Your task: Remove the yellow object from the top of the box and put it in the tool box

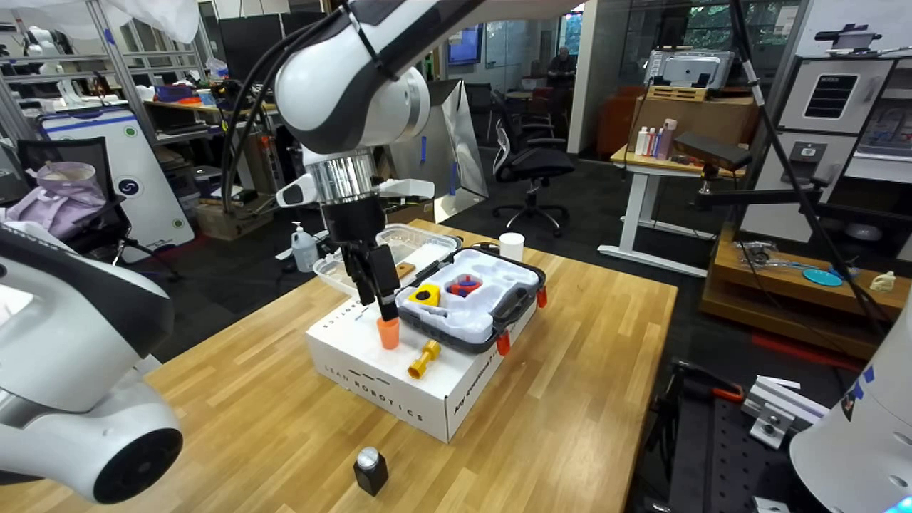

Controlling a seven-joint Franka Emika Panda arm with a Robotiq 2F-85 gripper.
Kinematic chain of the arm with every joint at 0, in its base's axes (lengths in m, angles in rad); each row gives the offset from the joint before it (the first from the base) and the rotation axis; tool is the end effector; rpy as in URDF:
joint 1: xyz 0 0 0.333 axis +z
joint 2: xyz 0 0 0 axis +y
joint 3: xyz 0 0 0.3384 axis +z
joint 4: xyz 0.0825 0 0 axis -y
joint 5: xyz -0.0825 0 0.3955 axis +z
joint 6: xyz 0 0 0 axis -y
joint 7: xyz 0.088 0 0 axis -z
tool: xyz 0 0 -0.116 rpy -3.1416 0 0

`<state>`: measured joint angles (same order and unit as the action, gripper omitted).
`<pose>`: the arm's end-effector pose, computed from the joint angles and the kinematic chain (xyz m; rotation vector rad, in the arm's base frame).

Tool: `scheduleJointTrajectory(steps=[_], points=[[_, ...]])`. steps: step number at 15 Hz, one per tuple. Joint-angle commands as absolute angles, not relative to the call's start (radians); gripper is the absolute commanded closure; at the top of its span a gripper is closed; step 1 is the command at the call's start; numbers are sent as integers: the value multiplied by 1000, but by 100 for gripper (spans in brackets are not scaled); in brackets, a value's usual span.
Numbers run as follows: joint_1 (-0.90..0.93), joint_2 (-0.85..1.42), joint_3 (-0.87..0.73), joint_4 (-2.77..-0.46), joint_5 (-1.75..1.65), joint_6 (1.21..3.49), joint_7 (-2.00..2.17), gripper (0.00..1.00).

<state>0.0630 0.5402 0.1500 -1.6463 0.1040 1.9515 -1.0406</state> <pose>0.6599 0.1395 0.2908 -2.3886 -1.6192 0.2062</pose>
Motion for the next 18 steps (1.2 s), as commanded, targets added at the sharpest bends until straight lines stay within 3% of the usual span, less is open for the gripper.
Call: scheduleJointTrajectory(steps=[1,18], points=[[52,542,164,-1644,97,1950,-1035,0],[50,497,148,-1836,-206,2343,-1111,0]])
